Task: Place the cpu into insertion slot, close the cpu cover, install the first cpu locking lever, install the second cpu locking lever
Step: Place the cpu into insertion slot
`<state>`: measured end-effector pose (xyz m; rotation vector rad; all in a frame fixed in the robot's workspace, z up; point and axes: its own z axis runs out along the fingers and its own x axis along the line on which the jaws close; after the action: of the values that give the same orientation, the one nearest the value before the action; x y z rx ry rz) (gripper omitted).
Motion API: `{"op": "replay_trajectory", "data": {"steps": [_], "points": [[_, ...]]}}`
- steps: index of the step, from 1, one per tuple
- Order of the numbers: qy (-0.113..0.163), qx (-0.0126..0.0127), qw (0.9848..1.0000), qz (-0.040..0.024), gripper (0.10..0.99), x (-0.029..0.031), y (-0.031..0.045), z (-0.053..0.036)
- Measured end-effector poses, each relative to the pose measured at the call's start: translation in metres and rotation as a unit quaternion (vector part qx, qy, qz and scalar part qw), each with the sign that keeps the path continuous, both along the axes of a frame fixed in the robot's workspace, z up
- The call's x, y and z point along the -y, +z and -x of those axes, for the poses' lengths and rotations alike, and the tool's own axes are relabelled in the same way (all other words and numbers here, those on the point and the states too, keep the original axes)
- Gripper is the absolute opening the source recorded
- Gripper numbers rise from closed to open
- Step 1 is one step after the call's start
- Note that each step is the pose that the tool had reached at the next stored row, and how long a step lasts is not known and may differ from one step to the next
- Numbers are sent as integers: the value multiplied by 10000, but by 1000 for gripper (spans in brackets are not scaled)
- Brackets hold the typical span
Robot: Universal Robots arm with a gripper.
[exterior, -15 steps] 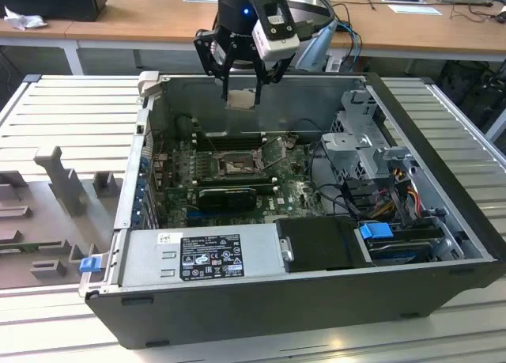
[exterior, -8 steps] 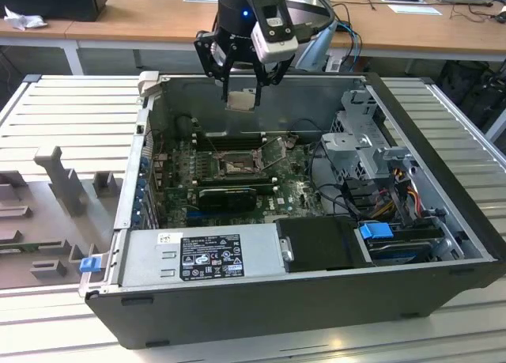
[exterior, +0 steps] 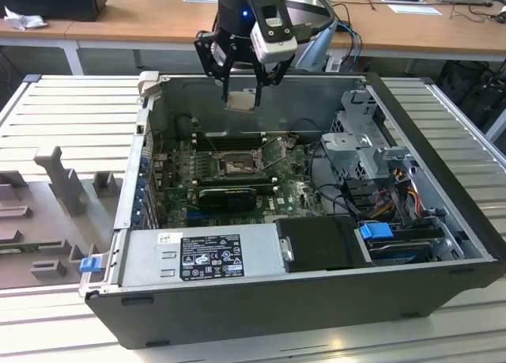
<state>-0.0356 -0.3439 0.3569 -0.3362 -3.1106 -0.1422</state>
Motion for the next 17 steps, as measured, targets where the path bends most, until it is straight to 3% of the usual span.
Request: {"op": "replay_trajectory", "data": {"steps": [17], "points": [[-63, 0, 10000, 0, 533, 0, 0, 0]]}}
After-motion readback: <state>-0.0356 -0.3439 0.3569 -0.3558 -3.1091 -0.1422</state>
